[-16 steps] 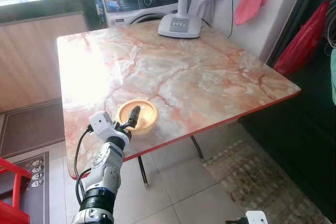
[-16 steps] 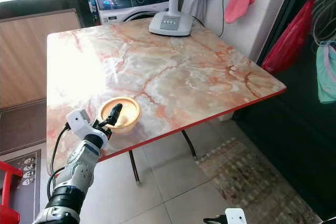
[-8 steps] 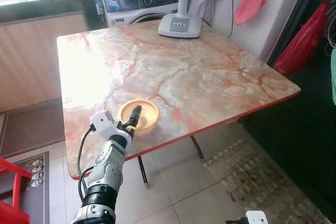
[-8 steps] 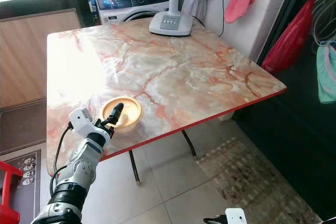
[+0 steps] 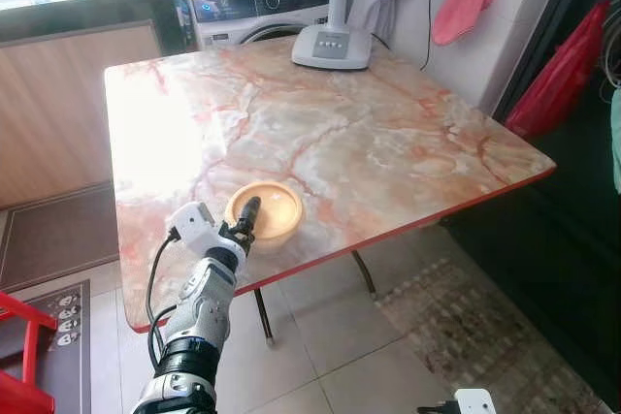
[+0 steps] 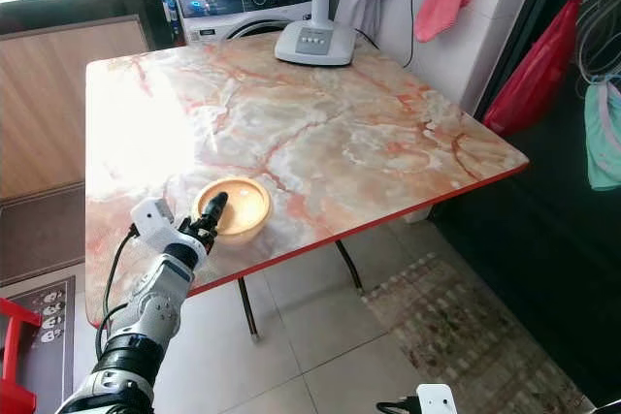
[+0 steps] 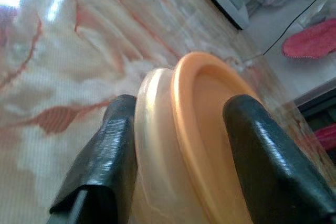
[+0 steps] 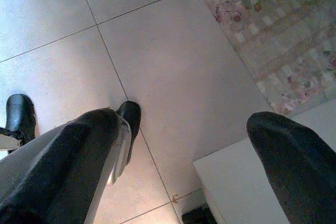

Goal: Restocking fridge

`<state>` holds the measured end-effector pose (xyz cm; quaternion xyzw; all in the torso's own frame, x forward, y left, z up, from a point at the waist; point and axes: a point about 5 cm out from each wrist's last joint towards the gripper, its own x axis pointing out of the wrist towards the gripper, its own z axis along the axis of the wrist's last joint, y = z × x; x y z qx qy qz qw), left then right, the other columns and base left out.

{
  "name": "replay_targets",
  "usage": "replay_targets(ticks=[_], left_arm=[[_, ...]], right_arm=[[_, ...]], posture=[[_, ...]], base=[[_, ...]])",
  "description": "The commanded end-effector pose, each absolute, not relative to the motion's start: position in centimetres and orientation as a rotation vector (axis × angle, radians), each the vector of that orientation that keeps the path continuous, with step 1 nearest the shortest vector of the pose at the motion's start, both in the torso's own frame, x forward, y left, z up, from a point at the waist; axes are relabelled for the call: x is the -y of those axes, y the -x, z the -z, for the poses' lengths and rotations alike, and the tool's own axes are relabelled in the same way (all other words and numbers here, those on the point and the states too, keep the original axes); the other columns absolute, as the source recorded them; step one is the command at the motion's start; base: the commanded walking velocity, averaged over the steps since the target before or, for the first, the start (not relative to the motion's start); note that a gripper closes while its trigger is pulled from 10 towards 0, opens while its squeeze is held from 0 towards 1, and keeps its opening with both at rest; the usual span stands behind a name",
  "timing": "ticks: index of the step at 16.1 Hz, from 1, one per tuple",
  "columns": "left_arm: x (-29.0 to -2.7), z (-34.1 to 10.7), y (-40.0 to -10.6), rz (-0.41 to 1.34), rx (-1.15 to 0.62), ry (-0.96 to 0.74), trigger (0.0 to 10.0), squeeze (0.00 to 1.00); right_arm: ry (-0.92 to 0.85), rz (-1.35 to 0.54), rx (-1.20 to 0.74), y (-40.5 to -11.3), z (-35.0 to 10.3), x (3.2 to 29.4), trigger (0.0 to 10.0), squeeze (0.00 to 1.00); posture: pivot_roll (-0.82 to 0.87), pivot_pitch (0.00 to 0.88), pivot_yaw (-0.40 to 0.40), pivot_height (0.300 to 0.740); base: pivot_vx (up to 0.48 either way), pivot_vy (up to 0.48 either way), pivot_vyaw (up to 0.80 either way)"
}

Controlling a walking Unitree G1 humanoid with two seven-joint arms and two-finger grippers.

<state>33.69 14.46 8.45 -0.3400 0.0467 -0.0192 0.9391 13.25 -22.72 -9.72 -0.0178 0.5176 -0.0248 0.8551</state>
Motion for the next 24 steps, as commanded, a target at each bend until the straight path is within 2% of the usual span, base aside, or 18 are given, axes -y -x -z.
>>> replay_targets(ticks=[1, 10, 15, 17, 18, 19, 20, 24], left_arm=[[-14.3, -9.1, -33.9, 0.056, -0.064, 0.696, 0.0, 0.0], [-14.8, -10.1, -33.8, 0.06, 0.032, 0.745, 0.0, 0.0], [-15.4, -11.3, -33.4, 0.06, 0.106, 0.899, 0.0, 0.0], [-15.1, -12.0, -32.6, 0.11, 0.119, 0.913, 0.0, 0.0], [-15.0, -12.3, -32.0, 0.143, 0.121, 0.927, 0.4, 0.0], [-14.9, -12.4, -31.7, 0.153, 0.12, 0.93, 4.1, 0.0], [-14.9, -12.5, -31.0, 0.162, 0.112, 0.951, 10.0, 0.0], [-13.8, -12.1, -28.9, 0.203, 0.059, 0.991, 10.0, 0.0]], right_arm=[[0.04, 0.062, -1.092, -13.2, 9.7, 23.0, 10.0, 0.0], [0.039, 0.063, -1.094, -13.0, 9.7, 23.0, 10.0, 0.0], [0.042, 0.062, -1.096, -13.0, 9.7, 23.1, 10.0, 0.0], [0.044, 0.064, -1.098, -12.9, 9.8, 23.1, 10.0, 0.0], [0.044, 0.063, -1.099, -12.8, 9.8, 23.0, 10.0, 0.0], [0.044, 0.063, -1.099, -12.8, 9.8, 23.0, 10.0, 0.0], [0.043, 0.063, -1.1, -12.7, 9.8, 23.1, 10.0, 0.0], [0.035, 0.081, -1.1, -12.5, 9.9, 23.1, 10.0, 0.0]], posture=[[0.02, 0.0, -0.021, 0.74], [0.02, 0.0, -0.025, 0.74], [0.02, 0.0, -0.023, 0.74], [0.02, 0.0, -0.024, 0.74], [0.02, 0.0, -0.025, 0.74], [0.02, 0.0, -0.025, 0.74], [0.02, 0.0, -0.025, 0.74], [0.03, 0.0, -0.024, 0.74]], base=[[0.0, 0.0, 0.0], [0.0, 0.0, 0.0], [0.0, 0.0, 0.0], [0.0, 0.0, 0.0], [0.0, 0.0, 0.0], [0.0, 0.0, 0.0], [0.0, 0.0, 0.0], [0.0, 0.0, 0.0]])
